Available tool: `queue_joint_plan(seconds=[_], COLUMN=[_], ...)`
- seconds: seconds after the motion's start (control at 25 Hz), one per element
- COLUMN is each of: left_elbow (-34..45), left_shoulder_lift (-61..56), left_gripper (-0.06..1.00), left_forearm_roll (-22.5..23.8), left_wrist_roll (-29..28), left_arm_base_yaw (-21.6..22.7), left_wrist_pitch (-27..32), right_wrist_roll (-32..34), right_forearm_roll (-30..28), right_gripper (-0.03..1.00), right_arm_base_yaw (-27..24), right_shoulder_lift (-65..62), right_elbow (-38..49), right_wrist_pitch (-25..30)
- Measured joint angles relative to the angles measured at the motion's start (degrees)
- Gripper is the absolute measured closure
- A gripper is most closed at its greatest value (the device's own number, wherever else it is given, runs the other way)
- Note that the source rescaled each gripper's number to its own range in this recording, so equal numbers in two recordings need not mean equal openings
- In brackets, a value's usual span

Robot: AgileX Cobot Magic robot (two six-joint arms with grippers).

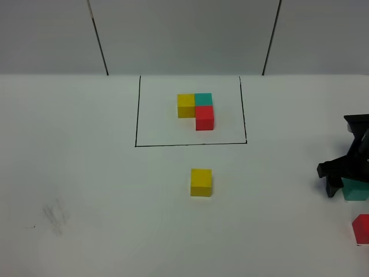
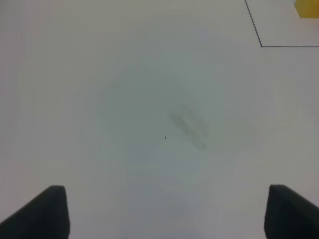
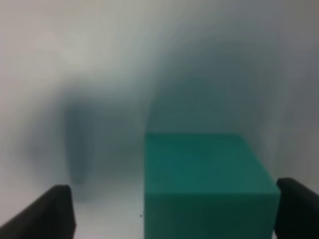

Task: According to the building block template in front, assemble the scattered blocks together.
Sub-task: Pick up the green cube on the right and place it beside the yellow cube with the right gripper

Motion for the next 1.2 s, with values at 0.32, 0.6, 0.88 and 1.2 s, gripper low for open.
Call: queue_joint_plan(seconds=[0.32,0.6,0.88,1.2], left_elbow=[0.0,0.0,0.0,0.0], left_shoulder_lift=[0.0,0.0,0.0,0.0], left_gripper=[0.09,0.09,0.09,0.09], left_forearm_roll=[0.0,0.0,0.0,0.0], left_wrist_roll=[0.0,0.0,0.0,0.0], left_arm_base_yaw=[0.0,0.0,0.0,0.0], left_wrist_pitch=[0.0,0.0,0.0,0.0], right_wrist_roll=[0.0,0.0,-2.7,-24.1], right_forearm_roll=[0.2,-2.5,-8.3,-3.6], right_gripper=[0.63,0.75,0.75,0.75], right_arm_base_yaw=[0.0,0.0,0.0,7.4], right_shoulder_lift=[1.1,1.1,-8.6,-19.2], right_elbow=[0.0,0.0,0.0,-0.2], right_wrist_pitch=[-0.8,-0.8,2.1,7.4])
